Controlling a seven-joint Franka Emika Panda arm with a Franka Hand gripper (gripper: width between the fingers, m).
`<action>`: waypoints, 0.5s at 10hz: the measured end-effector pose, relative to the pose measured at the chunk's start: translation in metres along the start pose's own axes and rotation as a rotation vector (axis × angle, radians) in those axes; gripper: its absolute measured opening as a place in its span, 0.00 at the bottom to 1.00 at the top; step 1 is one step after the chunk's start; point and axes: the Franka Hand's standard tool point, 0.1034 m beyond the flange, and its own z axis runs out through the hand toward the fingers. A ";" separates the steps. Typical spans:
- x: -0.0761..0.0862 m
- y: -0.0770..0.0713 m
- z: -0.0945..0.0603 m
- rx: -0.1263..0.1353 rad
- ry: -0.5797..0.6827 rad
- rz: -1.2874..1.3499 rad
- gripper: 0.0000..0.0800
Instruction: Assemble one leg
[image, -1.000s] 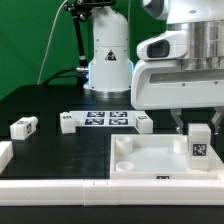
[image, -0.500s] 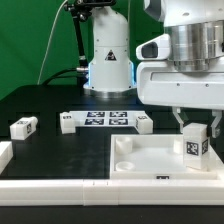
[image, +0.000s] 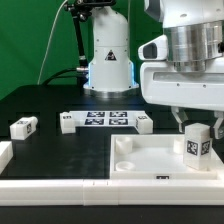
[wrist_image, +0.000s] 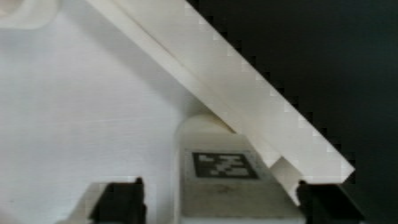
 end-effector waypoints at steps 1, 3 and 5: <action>0.001 -0.001 0.000 -0.003 0.004 -0.144 0.68; 0.002 -0.001 -0.001 -0.010 0.011 -0.432 0.80; 0.004 -0.003 0.000 -0.027 0.022 -0.726 0.80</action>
Offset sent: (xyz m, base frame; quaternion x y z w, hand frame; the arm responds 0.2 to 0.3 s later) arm 0.0099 0.0003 0.0016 -0.0076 0.0084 -0.3247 0.9457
